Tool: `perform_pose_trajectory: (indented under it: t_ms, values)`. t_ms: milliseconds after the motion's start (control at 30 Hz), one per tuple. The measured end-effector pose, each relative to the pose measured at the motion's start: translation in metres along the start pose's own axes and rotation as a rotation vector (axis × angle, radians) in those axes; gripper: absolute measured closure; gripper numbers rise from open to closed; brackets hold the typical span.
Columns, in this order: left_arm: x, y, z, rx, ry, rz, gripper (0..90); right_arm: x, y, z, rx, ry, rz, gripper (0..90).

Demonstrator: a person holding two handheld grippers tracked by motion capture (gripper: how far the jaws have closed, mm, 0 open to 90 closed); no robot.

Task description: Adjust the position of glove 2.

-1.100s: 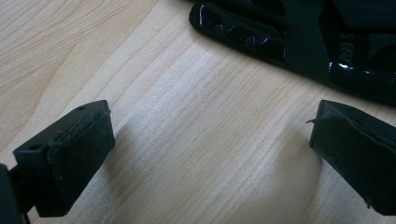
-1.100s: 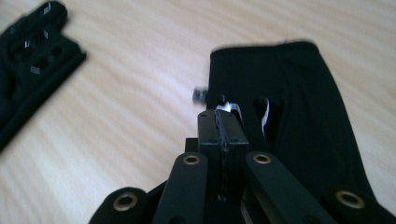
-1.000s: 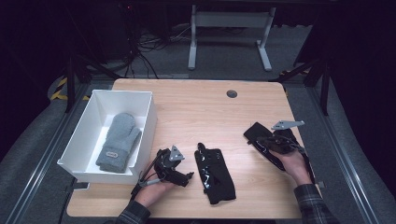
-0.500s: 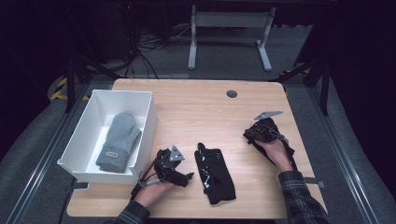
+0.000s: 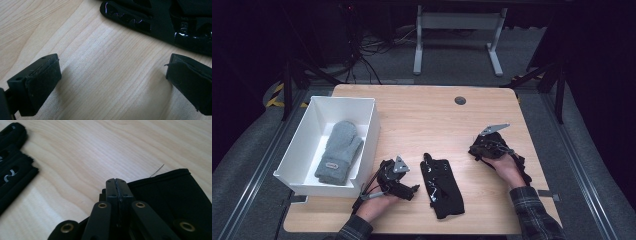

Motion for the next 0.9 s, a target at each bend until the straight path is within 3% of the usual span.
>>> perform_pose_trajectory:
  t_ms: [333,667,900]
  values:
    - [0.000,0.000,0.000,0.000,0.000,0.000,0.2,-0.013,-0.037,0.012,-0.071,-0.021,-0.056,90.0]
    - [0.000,0.000,0.000,-0.002,0.001,-0.001,0.2,-0.041,-0.067,0.042,-0.078,-0.019,-0.095,90.0]
    - [0.000,0.000,0.000,-0.004,0.001,-0.002,0.2,-0.063,-0.080,0.066,-0.063,-0.023,-0.100,90.0]
Point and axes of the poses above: each handheld gripper's, and its own axes: x roughly forward along the jaws, z roughly out of its underside, y roughly to its right, the point moved 6 cm from there along x, roughly forward along the jaws, and after that the axes turned 11 degrees about -x, right-handed, at the moved point
